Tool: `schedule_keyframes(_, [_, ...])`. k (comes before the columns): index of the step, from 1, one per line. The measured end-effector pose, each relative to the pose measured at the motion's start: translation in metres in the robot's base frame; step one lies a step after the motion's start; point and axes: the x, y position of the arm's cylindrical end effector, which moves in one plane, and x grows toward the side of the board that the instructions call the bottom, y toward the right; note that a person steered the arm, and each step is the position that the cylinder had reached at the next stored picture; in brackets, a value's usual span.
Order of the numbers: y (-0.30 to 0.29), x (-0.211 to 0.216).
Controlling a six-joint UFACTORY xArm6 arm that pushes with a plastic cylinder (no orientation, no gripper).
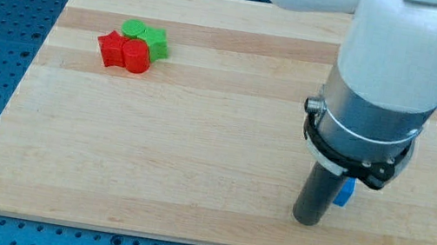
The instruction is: Push the blue cube to the yellow hexagon
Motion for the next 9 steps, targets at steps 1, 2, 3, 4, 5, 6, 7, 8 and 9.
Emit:
schedule_keyframes(1, [0.0,-0.012])
schedule_keyframes(2, [0.013,-0.013])
schedule_keyframes(3, [0.016,-0.014])
schedule_keyframes(4, [0.017,-0.019])
schedule_keyframes(5, [0.017,-0.025])
schedule_keyframes(6, [0.02,-0.033])
schedule_keyframes(7, [0.038,-0.049])
schedule_keyframes(8, [0.059,-0.06])
schedule_keyframes(9, [0.08,-0.054])
